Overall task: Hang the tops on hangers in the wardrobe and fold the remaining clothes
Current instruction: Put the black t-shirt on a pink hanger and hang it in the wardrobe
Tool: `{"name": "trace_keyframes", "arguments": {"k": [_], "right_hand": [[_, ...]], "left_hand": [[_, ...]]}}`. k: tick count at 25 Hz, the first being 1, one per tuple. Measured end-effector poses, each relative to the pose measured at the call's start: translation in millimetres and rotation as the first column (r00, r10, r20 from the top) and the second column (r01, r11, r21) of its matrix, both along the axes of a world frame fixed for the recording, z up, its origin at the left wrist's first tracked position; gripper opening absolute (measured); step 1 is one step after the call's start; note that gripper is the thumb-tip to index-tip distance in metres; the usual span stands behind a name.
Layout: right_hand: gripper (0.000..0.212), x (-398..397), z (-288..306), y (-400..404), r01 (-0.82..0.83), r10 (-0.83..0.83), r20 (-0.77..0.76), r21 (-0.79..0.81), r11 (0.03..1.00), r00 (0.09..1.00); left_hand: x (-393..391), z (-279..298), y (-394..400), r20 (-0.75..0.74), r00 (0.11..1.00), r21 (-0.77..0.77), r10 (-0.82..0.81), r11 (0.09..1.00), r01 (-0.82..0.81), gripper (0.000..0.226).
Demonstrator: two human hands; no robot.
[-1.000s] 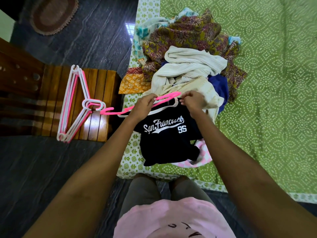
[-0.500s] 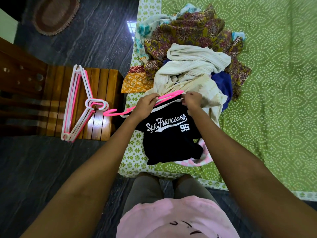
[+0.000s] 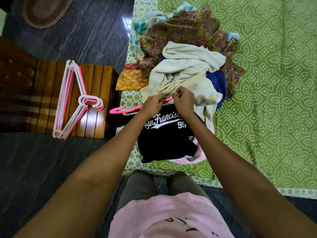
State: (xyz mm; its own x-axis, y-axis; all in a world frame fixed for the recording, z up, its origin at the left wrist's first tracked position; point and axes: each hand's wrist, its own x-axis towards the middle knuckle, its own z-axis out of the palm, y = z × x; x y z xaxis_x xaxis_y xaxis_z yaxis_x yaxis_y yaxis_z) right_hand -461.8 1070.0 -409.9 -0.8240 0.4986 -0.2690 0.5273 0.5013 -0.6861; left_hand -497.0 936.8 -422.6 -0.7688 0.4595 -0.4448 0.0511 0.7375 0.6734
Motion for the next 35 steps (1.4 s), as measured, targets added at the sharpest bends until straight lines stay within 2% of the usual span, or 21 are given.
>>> {"name": "trace_keyframes", "arguments": {"k": [2, 3, 5, 7, 10, 13, 15, 17, 19, 20, 22, 25, 28, 31, 32, 35], "right_hand": [[0.014, -5.6, 1.4, 15.7, 0.128, -0.131, 0.046, 0.058, 0.99, 0.99], [0.015, -9.0, 3.3, 20.7, 0.137, -0.142, 0.054, 0.085, 0.987, 0.988], [0.013, -11.2, 8.5, 15.2, -0.043, 0.041, 0.035, 0.057, 0.997, 0.999], [0.01, -3.2, 10.5, -2.3, -0.214, 0.215, 0.027, -0.046, 0.976, 0.976], [0.01, 12.3, 8.0, -11.6, -0.231, 0.24, 0.012, -0.221, 0.947, 0.971], [0.022, 14.8, -7.0, -5.7, -0.273, 0.272, -0.013, -0.082, 0.959, 0.962], [0.03, 13.9, -21.2, 3.2, -0.394, 0.381, 0.191, 0.033, 0.919, 0.905], [0.042, 15.5, -30.0, 10.8, -0.528, 0.461, 0.43, 0.042, 0.848, 0.776], [0.046, 16.4, -34.4, 11.5, -0.554, 0.447, 0.498, 0.082, 0.829, 0.743], [0.045, 16.1, -35.1, 9.0, -0.542, 0.427, 0.503, 0.103, 0.834, 0.752], [0.041, 12.7, -36.1, 3.2, -0.495, 0.387, 0.515, 0.085, 0.865, 0.765], [0.03, 8.9, -42.6, -3.5, -0.394, 0.324, 0.505, 0.036, 0.918, 0.8], [0.024, 14.6, -42.1, 4.9, -0.432, 0.4, 0.38, -0.001, 0.902, 0.834], [0.026, 24.0, -24.4, 27.2, -0.467, 0.459, 0.228, -0.023, 0.884, 0.859], [0.026, 27.4, -15.3, 34.6, -0.458, 0.459, 0.186, -0.049, 0.887, 0.869], [0.026, 36.9, 9.7, 55.0, -0.408, 0.42, 0.136, -0.111, 0.906, 0.897]], "left_hand": [[0.9, 2.6, 3.2, 0.03, 0.997, 0.002, -0.072, 0.997, 0.072, 0.025], [1.7, 4.9, 6.4, 0.032, 0.995, -0.012, -0.1, 0.995, 0.1, 0.025], [0.2, 9.6, 14.7, 0.018, 0.995, -0.075, -0.099, 0.992, 0.1, 0.024], [-2.5, 11.2, 18.3, 0.026, 0.996, -0.124, -0.088, 0.988, 0.09, 0.022], [-1.4, 5.8, 10.8, 0.086, 0.988, -0.059, -0.125, 0.99, 0.13, 0.009], [2.5, 3.2, 9.5, 0.089, 0.994, -0.02, -0.059, 0.998, 0.061, 0.017], [-1.3, 4.6, 5.5, -0.041, 0.999, -0.059, -0.029, 0.998, 0.027, 0.021], [-7.5, 4.3, -13.3, -0.245, 0.97, -0.13, -0.001, 0.991, -0.032, 0.022], [-12.4, 0.6, -41.3, -0.385, 0.913, -0.158, 0.137, 0.965, -0.211, 0.024], [-13.9, -4.5, -56.5, -0.392, 0.889, -0.169, 0.236, 0.932, -0.322, 0.024], [-16.5, -17.5, -82.2, -0.251, 0.876, -0.211, 0.412, 0.86, -0.465, 0.025], [-18.1, -37.2, -102.1, 0.035, 0.879, -0.261, 0.476, 0.853, -0.452, 0.034], [-20.8, -40.0, -105.1, 0.094, 0.894, -0.242, 0.438, 0.881, -0.407, 0.053], [-29.3, -33.3, -99.8, 0.118, 0.914, -0.13, 0.387, 0.919, -0.372, 0.063], [-33.6, -29.1, -97.2, 0.145, 0.925, -0.079, 0.351, 0.936, -0.343, 0.057], [-40.3, -11.5, -81.4, 0.202, 0.943, 0.08, 0.265, 0.955, -0.286, 0.02]]}}
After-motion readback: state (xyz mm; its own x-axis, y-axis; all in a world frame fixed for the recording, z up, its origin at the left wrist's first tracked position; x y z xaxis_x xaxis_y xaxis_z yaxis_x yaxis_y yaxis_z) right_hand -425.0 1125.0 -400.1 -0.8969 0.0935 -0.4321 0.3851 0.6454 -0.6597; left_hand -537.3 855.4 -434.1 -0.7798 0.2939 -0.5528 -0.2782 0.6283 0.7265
